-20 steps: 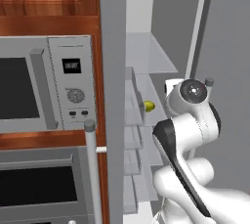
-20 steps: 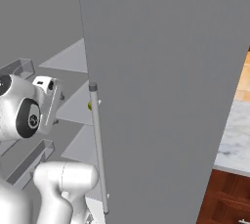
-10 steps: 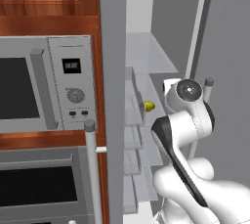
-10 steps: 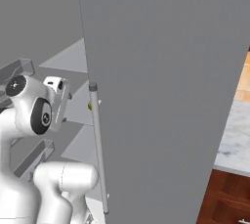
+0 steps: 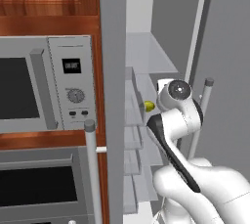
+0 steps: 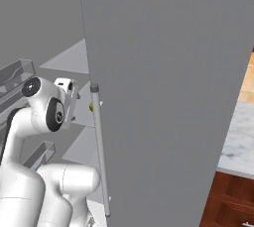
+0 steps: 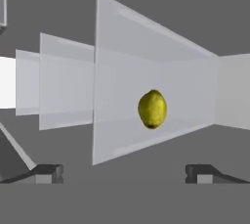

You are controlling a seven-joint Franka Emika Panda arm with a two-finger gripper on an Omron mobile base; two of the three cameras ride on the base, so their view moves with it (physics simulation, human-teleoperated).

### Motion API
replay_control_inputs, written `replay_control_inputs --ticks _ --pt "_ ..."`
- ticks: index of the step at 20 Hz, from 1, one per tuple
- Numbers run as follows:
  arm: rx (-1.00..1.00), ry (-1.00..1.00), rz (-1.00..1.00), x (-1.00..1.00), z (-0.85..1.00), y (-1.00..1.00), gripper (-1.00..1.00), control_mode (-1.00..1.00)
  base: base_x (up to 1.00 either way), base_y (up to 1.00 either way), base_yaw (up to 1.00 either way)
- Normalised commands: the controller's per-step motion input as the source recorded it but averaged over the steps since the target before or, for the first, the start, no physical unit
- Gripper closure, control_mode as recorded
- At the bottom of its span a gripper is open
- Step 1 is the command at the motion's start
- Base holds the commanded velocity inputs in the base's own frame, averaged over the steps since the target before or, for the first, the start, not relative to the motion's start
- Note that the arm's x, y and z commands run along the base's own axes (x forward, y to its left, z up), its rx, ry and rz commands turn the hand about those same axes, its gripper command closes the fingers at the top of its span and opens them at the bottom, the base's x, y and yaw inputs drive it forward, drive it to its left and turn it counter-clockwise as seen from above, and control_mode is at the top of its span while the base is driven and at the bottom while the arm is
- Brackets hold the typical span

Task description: Take the steak, mango, and pear from the freezer and place them in the bowl on the counter.

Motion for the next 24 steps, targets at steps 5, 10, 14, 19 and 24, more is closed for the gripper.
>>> replay_control_inputs --ticks 5,10,14,19,24 --pt "0.00 0.00 0.00 0.48 -0.25 0.00 -1.00 -1.00 0.00 0.00 0.00" --pt "-0.01 0.00 0.00 0.33 -0.09 0.00 -1.00 -1.00 0.00 0.00 0.00" --pt "-0.08 0.00 -0.04 0.13 -0.02 0.00 -1.00 -1.00 0.00 0.00 0.00" --pt "-0.04 0.01 -0.02 0.17 -0.21 0.02 -1.00 -1.00 0.00 0.00 0.00" --pt "0.00 0.00 0.03 0.46 -0.23 0.02 -1.00 -1.00 0.00 0.00 0.00"
